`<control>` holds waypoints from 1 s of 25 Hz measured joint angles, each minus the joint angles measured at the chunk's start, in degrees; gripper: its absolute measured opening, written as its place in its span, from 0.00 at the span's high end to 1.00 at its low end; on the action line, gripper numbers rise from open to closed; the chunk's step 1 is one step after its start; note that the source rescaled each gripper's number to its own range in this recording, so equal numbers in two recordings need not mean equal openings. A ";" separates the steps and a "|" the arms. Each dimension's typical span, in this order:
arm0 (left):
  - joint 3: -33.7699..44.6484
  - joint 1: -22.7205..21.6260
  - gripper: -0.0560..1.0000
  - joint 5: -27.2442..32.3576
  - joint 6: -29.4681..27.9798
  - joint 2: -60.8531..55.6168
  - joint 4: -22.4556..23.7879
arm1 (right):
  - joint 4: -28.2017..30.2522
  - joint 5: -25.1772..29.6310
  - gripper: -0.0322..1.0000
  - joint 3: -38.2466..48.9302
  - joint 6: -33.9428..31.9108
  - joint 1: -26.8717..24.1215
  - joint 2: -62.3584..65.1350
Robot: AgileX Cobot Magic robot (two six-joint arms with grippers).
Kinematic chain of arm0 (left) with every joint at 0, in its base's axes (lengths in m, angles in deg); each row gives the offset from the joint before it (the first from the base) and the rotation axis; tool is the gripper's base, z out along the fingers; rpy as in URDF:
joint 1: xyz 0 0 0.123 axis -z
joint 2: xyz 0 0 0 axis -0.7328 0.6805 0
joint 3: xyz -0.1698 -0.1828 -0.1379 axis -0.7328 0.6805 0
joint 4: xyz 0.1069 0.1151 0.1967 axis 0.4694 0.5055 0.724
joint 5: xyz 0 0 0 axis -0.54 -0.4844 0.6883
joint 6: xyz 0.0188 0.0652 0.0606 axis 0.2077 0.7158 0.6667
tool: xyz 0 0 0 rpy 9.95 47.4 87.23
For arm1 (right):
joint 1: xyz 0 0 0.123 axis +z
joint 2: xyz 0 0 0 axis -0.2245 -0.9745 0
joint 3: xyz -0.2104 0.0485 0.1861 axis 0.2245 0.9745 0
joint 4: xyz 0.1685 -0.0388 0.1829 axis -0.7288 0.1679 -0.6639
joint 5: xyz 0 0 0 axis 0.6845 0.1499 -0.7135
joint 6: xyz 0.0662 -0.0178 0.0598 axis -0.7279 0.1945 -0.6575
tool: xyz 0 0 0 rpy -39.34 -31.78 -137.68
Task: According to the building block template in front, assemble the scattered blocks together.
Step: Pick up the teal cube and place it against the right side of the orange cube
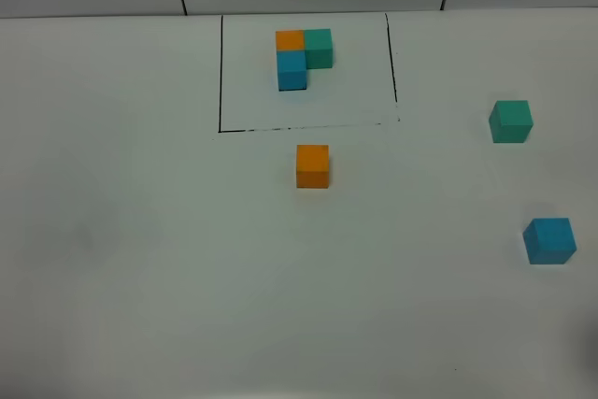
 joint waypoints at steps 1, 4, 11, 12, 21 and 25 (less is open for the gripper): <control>0.00 0.00 0.30 0.00 0.00 0.00 0.00 | 0.00 -1.36 0.27 -0.76 0.71 0.00 -4.47; 0.00 0.00 0.30 0.00 0.00 0.00 0.00 | 0.00 -3.71 0.27 -3.98 2.08 0.00 -16.48; 0.00 0.00 0.30 0.00 0.00 0.00 0.00 | 0.00 -8.44 0.08 -10.03 3.21 0.00 -35.31; 0.00 0.00 0.30 0.00 0.00 0.00 0.00 | 0.00 -9.10 0.05 -10.62 3.53 0.00 -36.69; 0.00 0.00 0.30 0.00 0.00 0.00 0.00 | 0.06 -10.60 0.00 -14.23 3.67 0.00 -41.42; 0.00 0.00 0.30 0.00 0.00 0.00 0.00 | 0.12 -11.55 0.00 -15.17 3.67 0.00 -42.50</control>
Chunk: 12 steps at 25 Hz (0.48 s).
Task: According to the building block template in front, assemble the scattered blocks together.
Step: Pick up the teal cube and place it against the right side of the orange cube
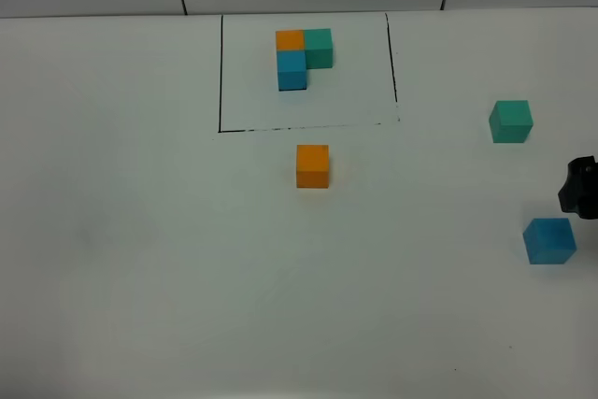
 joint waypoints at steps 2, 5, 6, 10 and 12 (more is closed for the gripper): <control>0.00 0.00 0.30 0.00 0.00 0.00 0.00 | -0.06 -0.12 0.00 -0.20 0.00 0.00 -0.27; 0.00 0.00 0.30 0.00 0.00 0.00 0.00 | -0.06 -0.12 0.00 -0.31 -0.17 0.00 -0.78; 0.00 0.00 0.30 0.00 0.00 0.00 0.00 | -0.06 -0.18 0.00 -0.31 -0.22 0.00 -0.91; 0.00 0.00 0.30 0.00 0.00 0.00 0.00 | -0.06 -0.18 0.00 -0.37 -1.16 0.00 -1.63; 0.00 0.00 0.30 0.00 0.00 0.00 0.00 | -0.06 -0.23 0.00 -0.37 -1.41 0.00 -1.92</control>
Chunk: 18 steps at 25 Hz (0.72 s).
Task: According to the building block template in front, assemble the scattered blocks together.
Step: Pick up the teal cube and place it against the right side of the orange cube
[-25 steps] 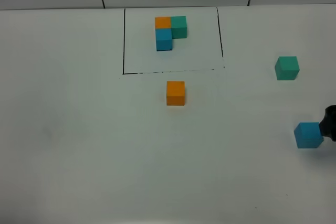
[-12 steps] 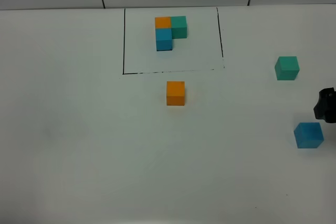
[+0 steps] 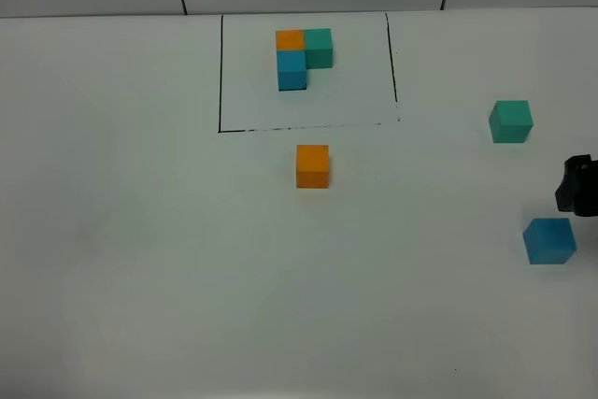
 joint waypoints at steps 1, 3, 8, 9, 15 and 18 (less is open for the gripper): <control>0.00 0.00 0.30 0.00 0.00 0.00 0.00 | 0.00 -0.07 0.00 0.00 -0.30 0.00 -0.23; 0.00 0.00 0.30 0.00 0.00 0.00 0.00 | 0.00 -0.01 0.00 0.00 -0.87 0.00 -0.99; 0.00 0.00 0.30 0.00 0.00 0.00 0.00 | -0.41 0.31 0.00 0.00 -1.28 0.00 -3.77; 0.00 0.00 0.30 0.00 0.00 0.00 0.00 | -0.72 0.31 0.00 0.00 -1.29 0.00 -4.26; 0.00 0.00 0.30 0.00 0.00 0.00 0.00 | -1.77 0.31 0.00 0.00 -1.34 0.90 -4.85; 0.00 0.00 0.30 0.00 0.00 0.00 0.00 | -1.70 0.20 0.00 0.00 -1.35 1.93 -4.85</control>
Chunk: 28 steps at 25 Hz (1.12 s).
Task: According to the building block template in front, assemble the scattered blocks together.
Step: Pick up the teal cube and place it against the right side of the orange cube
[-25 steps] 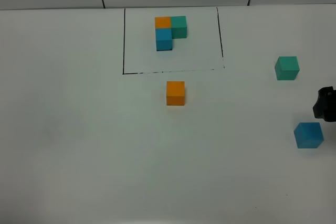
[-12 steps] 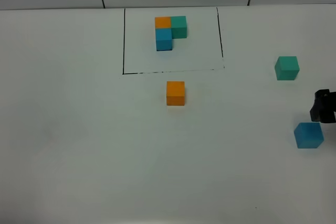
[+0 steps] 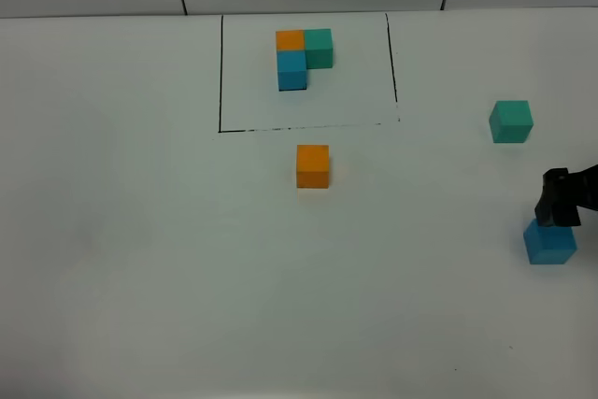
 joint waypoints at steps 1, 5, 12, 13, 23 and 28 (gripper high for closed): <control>0.00 0.00 0.30 0.00 0.00 0.00 0.00 | 0.00 -0.06 0.00 0.00 -0.05 0.23 0.00; 0.00 0.00 0.30 0.00 0.00 0.00 0.00 | 0.19 -0.17 0.00 0.00 -0.69 0.35 0.00; 0.00 0.00 0.30 0.00 0.00 0.00 0.00 | 1.41 -0.21 0.00 0.00 -1.46 0.35 -1.38; 0.00 0.00 0.30 0.00 0.00 0.00 0.00 | 1.41 -0.21 0.00 0.00 -1.46 0.35 -2.08; 0.00 0.00 0.30 0.00 0.00 0.00 0.00 | 1.47 -2.88 0.00 -1.91 -0.01 0.35 -5.21; 0.00 0.00 0.30 0.00 0.00 0.00 0.00 | 1.52 -3.95 0.00 -7.06 1.28 0.35 -9.80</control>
